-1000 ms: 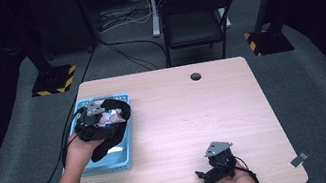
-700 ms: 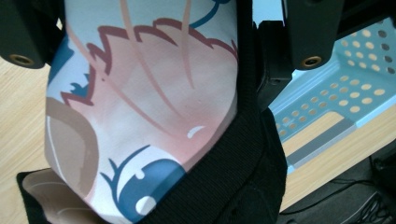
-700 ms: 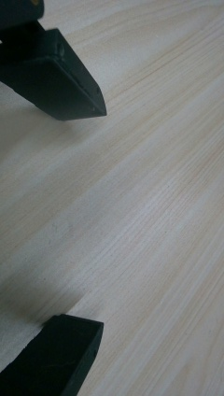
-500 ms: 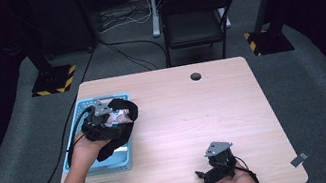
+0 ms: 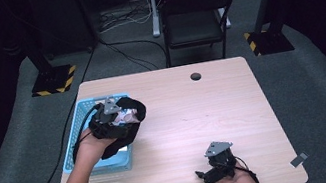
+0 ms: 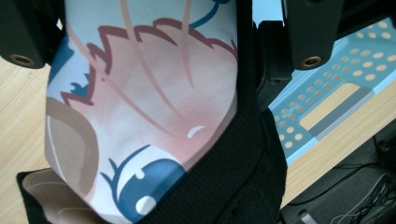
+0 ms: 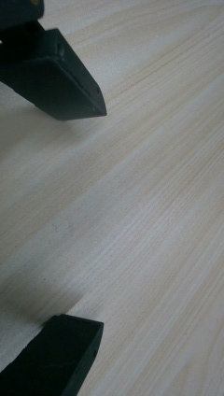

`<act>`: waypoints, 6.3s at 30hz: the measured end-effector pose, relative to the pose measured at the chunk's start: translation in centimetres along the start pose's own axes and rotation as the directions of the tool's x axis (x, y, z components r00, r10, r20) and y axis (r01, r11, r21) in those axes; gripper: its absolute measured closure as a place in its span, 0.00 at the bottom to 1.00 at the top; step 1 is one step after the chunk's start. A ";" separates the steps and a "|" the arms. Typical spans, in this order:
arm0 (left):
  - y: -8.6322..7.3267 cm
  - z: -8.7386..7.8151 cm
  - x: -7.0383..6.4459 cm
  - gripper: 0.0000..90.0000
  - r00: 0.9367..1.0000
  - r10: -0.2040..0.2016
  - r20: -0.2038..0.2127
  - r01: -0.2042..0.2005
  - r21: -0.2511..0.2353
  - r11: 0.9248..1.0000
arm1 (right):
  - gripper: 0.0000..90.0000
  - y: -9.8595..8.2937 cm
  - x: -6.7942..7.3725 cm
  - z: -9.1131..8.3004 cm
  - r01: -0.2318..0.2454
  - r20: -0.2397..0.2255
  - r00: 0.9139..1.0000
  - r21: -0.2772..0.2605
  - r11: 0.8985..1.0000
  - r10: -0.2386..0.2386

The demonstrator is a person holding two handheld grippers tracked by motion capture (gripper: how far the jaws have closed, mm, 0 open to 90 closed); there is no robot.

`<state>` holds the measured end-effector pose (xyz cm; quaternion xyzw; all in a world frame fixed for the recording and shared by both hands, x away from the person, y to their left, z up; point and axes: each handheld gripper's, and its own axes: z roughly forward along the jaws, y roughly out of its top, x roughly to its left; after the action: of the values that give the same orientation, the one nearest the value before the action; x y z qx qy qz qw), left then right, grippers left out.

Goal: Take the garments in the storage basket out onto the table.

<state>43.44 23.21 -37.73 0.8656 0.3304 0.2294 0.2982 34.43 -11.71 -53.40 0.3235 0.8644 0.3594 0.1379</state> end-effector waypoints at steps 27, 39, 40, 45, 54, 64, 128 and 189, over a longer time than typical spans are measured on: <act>1.8 1.4 -2.3 0.35 0.996 0.073 0.055 -0.075 0.034 0.997 | 0.00 0.0 0.0 0.0 -0.001 -0.001 1.000 0.001 1.000 0.001; 3.0 1.6 -3.5 0.35 0.991 0.115 0.074 -0.119 0.045 0.992 | 0.00 0.0 0.0 0.0 0.000 0.000 1.000 0.001 1.000 0.000; 3.0 1.6 -3.5 0.35 0.991 0.115 0.074 -0.119 0.045 0.992 | 0.00 0.0 0.0 0.0 0.000 0.000 1.000 0.001 1.000 0.000; 3.3 1.9 -4.0 0.35 0.988 0.128 0.085 -0.132 0.048 0.990 | 0.00 0.0 0.0 0.0 0.000 0.000 1.000 0.001 1.000 0.000; 3.8 2.6 -5.1 0.35 0.983 0.151 0.108 -0.158 0.059 0.986 | 0.00 0.0 0.0 0.0 0.000 0.000 1.000 0.001 1.000 0.000; 4.1 2.9 -5.7 0.36 0.981 0.145 0.126 -0.152 0.049 0.987 | 0.00 0.0 0.0 0.0 0.001 -0.001 1.000 0.001 1.000 -0.001; 1.7 10.4 -10.1 0.36 0.975 0.061 0.214 -0.093 0.140 0.986 | 0.00 0.0 0.0 0.0 0.006 -0.006 1.000 0.001 1.000 -0.006; 0.8 10.3 -10.3 0.04 0.971 0.005 0.238 -0.031 0.108 0.994 | 0.00 0.0 0.0 0.0 0.006 -0.006 1.000 0.001 1.000 -0.006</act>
<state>42.94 11.72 -46.67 0.9050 0.2967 0.1082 0.2851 34.41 -11.70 -53.41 0.3199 0.8659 0.3595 0.1362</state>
